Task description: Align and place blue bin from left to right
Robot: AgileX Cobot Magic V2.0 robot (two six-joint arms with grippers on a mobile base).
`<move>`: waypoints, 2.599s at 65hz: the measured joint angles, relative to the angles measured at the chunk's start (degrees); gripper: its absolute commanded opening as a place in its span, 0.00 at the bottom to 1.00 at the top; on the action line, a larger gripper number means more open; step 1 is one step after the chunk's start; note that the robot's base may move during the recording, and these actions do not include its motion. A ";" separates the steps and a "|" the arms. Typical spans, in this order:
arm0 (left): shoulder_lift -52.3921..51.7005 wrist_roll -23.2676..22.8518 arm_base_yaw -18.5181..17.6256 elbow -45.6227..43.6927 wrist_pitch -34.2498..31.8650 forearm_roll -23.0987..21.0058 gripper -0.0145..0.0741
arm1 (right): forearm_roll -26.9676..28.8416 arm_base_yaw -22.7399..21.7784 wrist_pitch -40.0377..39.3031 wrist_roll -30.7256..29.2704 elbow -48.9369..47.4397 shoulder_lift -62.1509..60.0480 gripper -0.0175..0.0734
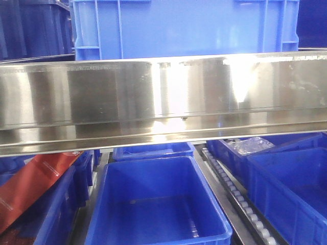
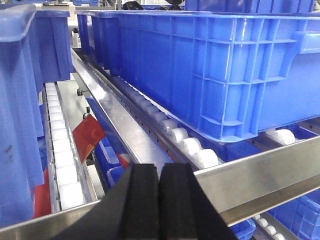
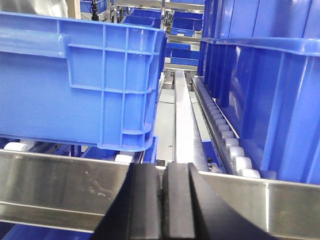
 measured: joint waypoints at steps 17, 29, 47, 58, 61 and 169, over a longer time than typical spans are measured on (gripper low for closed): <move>-4.49 7.37 13.61 4.72 -6.36 -6.16 0.04 | 0.00 0.00 -0.07 0.00 0.00 0.00 0.12; -9.08 11.07 22.26 15.53 -14.65 -9.64 0.04 | 0.00 0.00 -0.07 0.00 0.00 0.00 0.12; -9.17 11.81 24.42 23.75 -19.75 -10.40 0.04 | 0.00 0.00 -0.34 -0.10 0.00 0.00 0.12; -9.17 11.81 24.42 23.80 -21.84 -9.85 0.04 | 0.00 0.00 -0.45 -0.10 0.00 0.00 0.12; -9.17 11.81 24.42 23.80 -22.29 -9.85 0.04 | 0.00 0.00 -0.45 -0.10 0.00 0.00 0.12; -9.17 11.89 24.42 23.80 -22.69 -9.72 0.04 | 2.76 -14.53 -10.53 1.76 18.91 -8.63 0.12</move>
